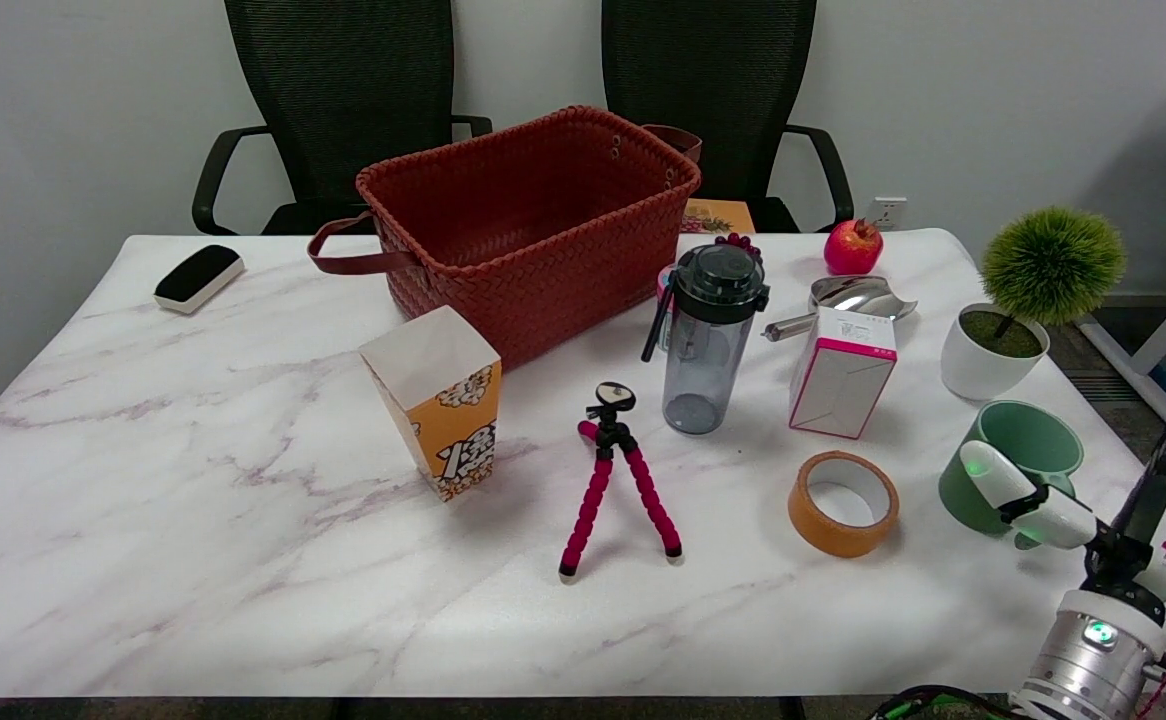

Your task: Pick up the green mug.

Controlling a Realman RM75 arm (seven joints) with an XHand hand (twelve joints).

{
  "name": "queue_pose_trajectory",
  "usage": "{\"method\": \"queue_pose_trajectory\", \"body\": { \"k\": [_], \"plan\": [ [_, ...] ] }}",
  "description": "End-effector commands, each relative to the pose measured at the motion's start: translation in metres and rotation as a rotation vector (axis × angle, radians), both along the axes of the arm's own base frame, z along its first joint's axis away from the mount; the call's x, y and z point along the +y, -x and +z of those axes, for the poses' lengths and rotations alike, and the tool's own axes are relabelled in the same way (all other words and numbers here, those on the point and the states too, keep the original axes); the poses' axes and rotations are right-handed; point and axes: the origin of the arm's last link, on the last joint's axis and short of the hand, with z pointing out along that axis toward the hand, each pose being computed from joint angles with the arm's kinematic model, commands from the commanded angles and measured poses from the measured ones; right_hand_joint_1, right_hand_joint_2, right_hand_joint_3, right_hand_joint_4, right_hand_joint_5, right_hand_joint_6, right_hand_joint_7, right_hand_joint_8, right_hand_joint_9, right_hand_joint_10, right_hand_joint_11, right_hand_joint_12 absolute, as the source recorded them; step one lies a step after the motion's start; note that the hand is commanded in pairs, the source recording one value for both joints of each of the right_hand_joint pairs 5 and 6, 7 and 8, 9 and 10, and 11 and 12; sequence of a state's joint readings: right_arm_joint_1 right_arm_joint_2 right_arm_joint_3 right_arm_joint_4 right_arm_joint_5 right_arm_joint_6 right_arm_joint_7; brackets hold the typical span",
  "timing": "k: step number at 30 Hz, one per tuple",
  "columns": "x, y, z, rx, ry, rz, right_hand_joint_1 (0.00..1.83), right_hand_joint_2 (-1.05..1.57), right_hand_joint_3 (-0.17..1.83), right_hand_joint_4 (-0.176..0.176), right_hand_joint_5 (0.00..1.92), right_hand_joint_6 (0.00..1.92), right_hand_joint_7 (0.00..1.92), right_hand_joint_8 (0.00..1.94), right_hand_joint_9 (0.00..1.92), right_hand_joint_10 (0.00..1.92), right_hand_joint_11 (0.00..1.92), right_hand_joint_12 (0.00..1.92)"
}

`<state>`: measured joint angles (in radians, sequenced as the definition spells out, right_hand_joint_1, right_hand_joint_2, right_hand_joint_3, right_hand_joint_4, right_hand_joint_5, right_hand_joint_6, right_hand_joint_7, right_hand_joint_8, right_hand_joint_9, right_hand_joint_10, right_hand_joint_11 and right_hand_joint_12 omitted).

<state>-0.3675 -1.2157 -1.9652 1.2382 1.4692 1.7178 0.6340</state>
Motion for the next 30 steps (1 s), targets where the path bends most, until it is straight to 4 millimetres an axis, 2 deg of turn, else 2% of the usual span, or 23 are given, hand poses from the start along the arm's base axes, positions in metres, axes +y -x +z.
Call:
{"method": "queue_pose_trajectory", "body": {
  "k": [1,17,30],
  "plan": [
    [-0.012,0.009,0.023,-0.158,-0.116,-0.029,0.98,-0.1,0.42,0.0,0.0,0.0,0.0,0.0,0.0,0.0,0.0,0.0],
    [-0.004,0.015,0.024,-0.178,-0.11,-0.062,1.0,-0.13,0.41,0.0,0.0,0.0,0.0,0.0,0.0,0.0,0.0,0.0],
    [-0.014,0.013,0.033,-0.165,-0.17,-0.1,1.21,-0.27,0.32,0.0,0.0,0.0,0.0,0.0,0.0,0.0,0.0,0.0]
  ]
}}
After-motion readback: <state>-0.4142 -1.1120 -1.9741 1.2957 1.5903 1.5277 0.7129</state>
